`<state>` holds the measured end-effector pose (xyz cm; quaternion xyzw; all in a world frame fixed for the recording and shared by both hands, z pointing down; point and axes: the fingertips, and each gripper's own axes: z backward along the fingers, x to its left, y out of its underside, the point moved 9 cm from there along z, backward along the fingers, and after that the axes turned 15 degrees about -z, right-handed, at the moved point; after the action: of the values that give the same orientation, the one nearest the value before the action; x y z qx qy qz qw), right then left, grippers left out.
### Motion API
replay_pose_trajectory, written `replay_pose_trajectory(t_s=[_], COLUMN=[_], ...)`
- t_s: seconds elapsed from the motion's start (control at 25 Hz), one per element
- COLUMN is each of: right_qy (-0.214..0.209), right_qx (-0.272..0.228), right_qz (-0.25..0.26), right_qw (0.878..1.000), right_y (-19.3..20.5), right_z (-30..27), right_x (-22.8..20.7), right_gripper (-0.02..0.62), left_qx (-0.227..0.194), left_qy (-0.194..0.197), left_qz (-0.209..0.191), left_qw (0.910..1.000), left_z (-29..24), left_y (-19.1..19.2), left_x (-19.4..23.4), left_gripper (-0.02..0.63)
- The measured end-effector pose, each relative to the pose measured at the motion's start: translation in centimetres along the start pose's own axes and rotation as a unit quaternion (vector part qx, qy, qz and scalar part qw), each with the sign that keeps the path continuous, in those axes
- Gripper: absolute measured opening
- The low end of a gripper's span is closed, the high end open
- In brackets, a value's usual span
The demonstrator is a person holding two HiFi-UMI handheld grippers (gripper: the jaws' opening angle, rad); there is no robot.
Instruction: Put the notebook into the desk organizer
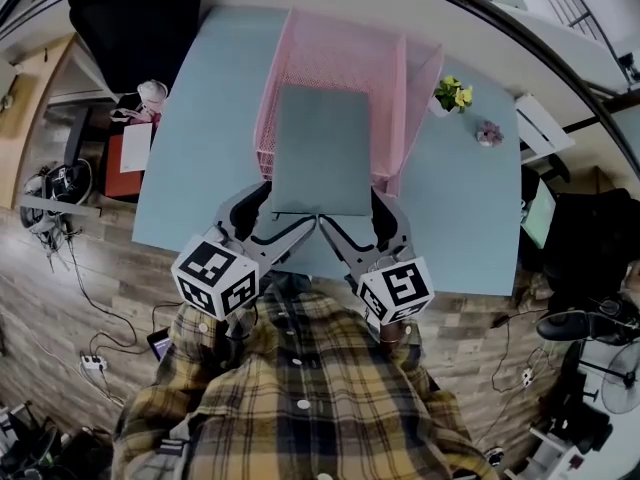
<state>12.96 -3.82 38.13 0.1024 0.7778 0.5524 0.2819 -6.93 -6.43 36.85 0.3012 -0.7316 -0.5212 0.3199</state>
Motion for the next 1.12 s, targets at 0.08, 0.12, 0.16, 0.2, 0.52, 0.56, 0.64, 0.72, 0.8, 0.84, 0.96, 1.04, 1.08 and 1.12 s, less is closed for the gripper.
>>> replay_pose_trajectory(t_s=[0.08,0.12,0.16,0.2,0.52,0.56,0.64,0.72,0.8,0.84,0.96,1.04,1.08,1.12], right_qy=[0.003,0.005,0.006,0.007,0.042,0.051,0.066,0.073,0.076,0.078,0.082,0.082,0.083,0.084], right_qx=[-0.002,-0.004,-0.006,-0.008,-0.016,-0.019,-0.025,-0.028,-0.028,-0.028,-0.028,-0.027,-0.026,-0.026], right_qz=[0.001,0.001,0.001,0.001,0.015,0.024,0.046,0.06,0.067,0.069,0.071,0.068,0.068,0.069], right_qw=[1.0,1.0,1.0,1.0,0.999,0.998,0.996,0.995,0.995,0.994,0.994,0.994,0.994,0.994], right_y=[-0.1,-0.2,-0.2,-0.2,-0.8,-0.9,-1.2,-1.4,-1.6,-1.6,-1.7,-1.8,-1.9,-2.0], right_z=[0.0,0.0,0.0,0.0,-0.5,-0.6,-0.8,-1.2,-1.6,-1.8,-2.4,-2.7,-2.8,-2.9], right_x=[-0.1,-0.1,0.0,0.1,-0.3,-0.3,-0.3,-0.4,-0.6,-0.8,-1.2,-1.5,-1.7,-1.8], right_gripper=[0.354,0.354,0.354,0.354,0.354,0.354,0.353,0.353,0.353,0.353,0.353,0.353,0.352,0.351], left_qx=[0.008,0.01,0.01,0.008,-0.002,-0.003,-0.004,-0.006,-0.006,-0.004,0.0,0.002,0.003,0.004], left_qy=[-0.02,-0.034,-0.05,-0.064,-0.1,-0.103,-0.109,-0.115,-0.119,-0.121,-0.124,-0.123,-0.123,-0.123], left_qz=[-0.071,-0.1,-0.122,-0.138,-0.18,-0.182,-0.188,-0.188,-0.188,-0.189,-0.195,-0.197,-0.199,-0.2], left_qw=[0.9973,0.9944,0.9913,0.9883,0.9787,0.9779,0.976,0.9754,0.9749,0.9744,0.9731,0.9726,0.9723,0.972], left_z=[0.6,0.9,1.1,1.2,0.1,-0.2,-0.7,-1.0,-1.4,-1.7,-2.4,-2.8,-3.0,-3.2], left_y=[0.0,0.0,0.0,0.0,-0.3,-0.4,-0.7,-0.8,-0.9,-0.9,-1.0,-1.1,-1.2,-1.3], left_x=[-0.5,-0.6,-0.7,-0.8,-1.2,-1.1,-0.9,-0.6,-0.3,-0.2,0.5,0.8,0.9,0.9], left_gripper=[0.371,0.361,0.329,0.271,0.215,0.212,0.209,0.206,0.203,0.202,0.199,0.198,0.198,0.198])
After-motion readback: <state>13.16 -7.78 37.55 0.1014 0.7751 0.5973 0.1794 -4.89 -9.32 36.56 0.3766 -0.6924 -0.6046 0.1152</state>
